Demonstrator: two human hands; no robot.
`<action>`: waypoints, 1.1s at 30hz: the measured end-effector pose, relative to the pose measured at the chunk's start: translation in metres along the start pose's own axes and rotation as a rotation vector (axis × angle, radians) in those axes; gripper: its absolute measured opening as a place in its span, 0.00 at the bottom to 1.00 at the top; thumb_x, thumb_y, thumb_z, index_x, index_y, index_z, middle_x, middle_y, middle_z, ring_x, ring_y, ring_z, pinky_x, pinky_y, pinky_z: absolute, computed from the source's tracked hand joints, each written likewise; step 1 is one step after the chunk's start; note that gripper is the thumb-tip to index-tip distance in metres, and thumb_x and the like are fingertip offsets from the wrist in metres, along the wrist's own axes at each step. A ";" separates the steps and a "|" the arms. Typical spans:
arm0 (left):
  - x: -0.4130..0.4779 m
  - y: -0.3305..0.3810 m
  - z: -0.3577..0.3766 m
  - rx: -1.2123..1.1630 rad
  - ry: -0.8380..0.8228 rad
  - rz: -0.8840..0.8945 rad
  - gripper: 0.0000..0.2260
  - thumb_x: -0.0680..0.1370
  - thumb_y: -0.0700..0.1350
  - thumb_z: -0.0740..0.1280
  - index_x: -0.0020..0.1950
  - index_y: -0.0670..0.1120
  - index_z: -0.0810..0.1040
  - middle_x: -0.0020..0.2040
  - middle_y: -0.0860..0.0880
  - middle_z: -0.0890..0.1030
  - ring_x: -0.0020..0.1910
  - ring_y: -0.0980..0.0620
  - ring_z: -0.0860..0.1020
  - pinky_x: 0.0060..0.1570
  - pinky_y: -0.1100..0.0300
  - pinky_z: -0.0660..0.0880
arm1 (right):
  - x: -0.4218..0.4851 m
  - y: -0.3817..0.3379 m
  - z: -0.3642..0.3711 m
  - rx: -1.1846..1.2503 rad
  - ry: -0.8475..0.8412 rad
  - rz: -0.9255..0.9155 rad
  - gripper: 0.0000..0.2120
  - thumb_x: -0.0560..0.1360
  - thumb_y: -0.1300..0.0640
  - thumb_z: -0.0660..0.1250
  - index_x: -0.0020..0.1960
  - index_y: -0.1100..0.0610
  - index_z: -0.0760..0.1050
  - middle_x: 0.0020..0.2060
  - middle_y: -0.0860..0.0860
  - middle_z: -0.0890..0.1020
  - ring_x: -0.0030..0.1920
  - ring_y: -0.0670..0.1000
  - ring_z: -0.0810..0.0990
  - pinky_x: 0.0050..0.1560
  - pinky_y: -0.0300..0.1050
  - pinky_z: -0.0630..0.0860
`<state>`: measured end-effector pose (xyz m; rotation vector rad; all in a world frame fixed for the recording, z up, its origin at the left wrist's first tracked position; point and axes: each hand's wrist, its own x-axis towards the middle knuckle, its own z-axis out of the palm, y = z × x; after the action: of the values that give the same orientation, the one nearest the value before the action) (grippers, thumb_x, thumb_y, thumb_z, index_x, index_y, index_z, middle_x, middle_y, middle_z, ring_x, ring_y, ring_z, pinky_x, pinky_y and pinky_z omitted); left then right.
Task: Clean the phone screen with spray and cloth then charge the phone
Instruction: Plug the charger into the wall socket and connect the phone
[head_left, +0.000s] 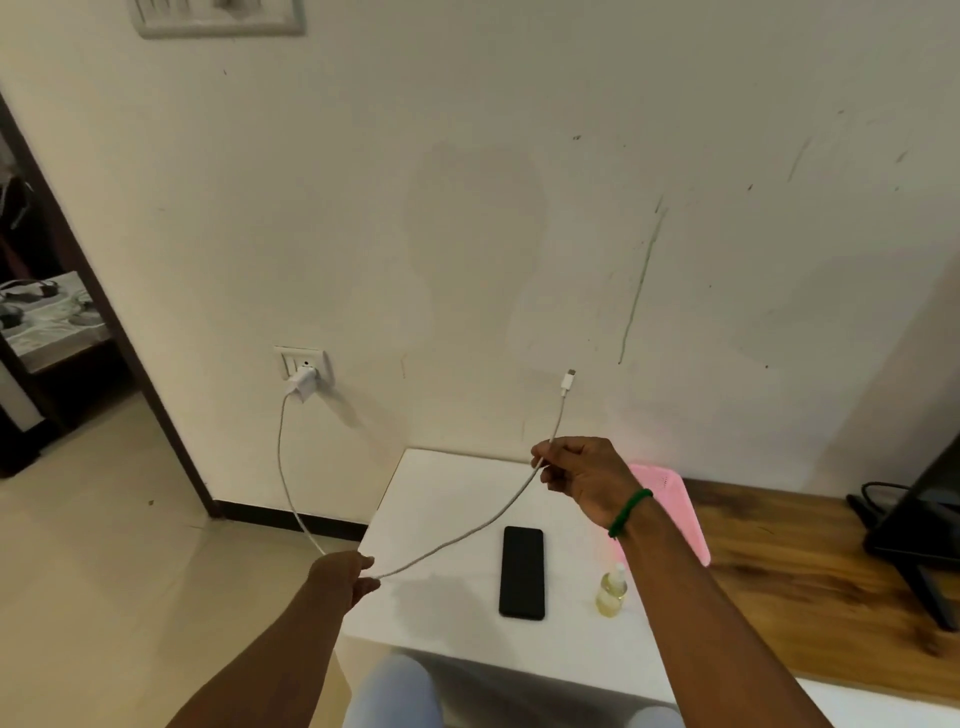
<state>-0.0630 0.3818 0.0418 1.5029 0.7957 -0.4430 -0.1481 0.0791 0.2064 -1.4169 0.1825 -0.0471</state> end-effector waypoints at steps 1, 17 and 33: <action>-0.003 0.004 0.002 0.038 0.020 0.036 0.10 0.74 0.31 0.68 0.55 0.31 0.75 0.40 0.40 0.75 0.19 0.45 0.74 0.16 0.60 0.73 | 0.000 0.002 0.004 -0.009 -0.006 0.003 0.06 0.75 0.64 0.66 0.43 0.65 0.80 0.36 0.57 0.81 0.31 0.49 0.78 0.35 0.40 0.77; -0.141 0.063 0.125 -0.052 -0.629 0.546 0.18 0.78 0.55 0.66 0.47 0.40 0.82 0.40 0.44 0.85 0.39 0.49 0.82 0.40 0.57 0.77 | -0.016 0.056 0.038 -0.130 -0.089 0.072 0.09 0.74 0.61 0.68 0.41 0.67 0.80 0.32 0.56 0.81 0.30 0.50 0.79 0.34 0.42 0.78; -0.129 0.019 0.143 0.118 -0.675 0.434 0.10 0.79 0.45 0.65 0.51 0.39 0.82 0.36 0.50 0.81 0.31 0.56 0.79 0.33 0.65 0.75 | -0.009 0.086 0.018 -0.051 0.147 0.074 0.07 0.73 0.65 0.67 0.41 0.58 0.82 0.33 0.52 0.85 0.35 0.48 0.84 0.33 0.34 0.77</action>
<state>-0.1105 0.2157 0.1300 1.4491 -0.0872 -0.6227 -0.1612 0.1112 0.1253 -1.4573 0.3597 -0.0858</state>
